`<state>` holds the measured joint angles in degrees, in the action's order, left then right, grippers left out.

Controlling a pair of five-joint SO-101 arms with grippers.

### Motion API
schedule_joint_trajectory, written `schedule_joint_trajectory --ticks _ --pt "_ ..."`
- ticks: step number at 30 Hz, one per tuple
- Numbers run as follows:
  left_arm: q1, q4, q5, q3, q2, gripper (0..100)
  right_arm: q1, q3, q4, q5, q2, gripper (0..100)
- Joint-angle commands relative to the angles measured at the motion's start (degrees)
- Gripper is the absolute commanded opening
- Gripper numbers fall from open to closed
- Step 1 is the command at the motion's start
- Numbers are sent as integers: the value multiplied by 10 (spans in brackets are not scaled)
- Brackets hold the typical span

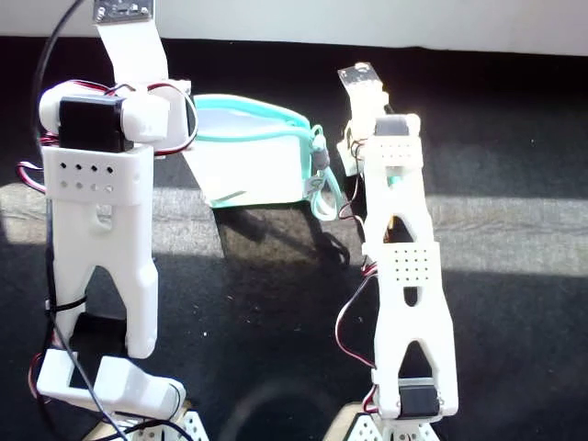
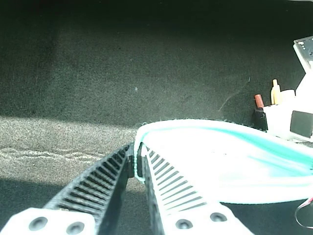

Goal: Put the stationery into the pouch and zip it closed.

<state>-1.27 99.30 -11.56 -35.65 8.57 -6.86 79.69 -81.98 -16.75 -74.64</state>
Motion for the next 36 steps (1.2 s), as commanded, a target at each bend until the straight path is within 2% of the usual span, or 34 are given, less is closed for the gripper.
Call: schedule_joint_trajectory --ticks 1,7,9,15,19,21,25,30,36 --pt "-6 16 3 5 25 9 2 57 -51 -7 21 5" --pt "-4 16 3 5 25 9 2 196 -179 -7 44 5" --pt "-4 16 3 5 25 9 3 221 -192 -7 50 5" --pt "-6 16 3 5 25 9 22 202 -193 -4 116 5" --pt "-3 16 3 5 25 9 26 153 -194 -4 227 5" --pt "-3 16 3 4 25 9 24 70 -194 3 308 5" --pt "-3 16 3 3 25 9 23 -195 -192 69 494 5" --pt "-3 16 3 3 25 9 5 -531 -168 74 684 5" --pt "-2 16 3 2 25 9 -47 -882 3 74 841 5"
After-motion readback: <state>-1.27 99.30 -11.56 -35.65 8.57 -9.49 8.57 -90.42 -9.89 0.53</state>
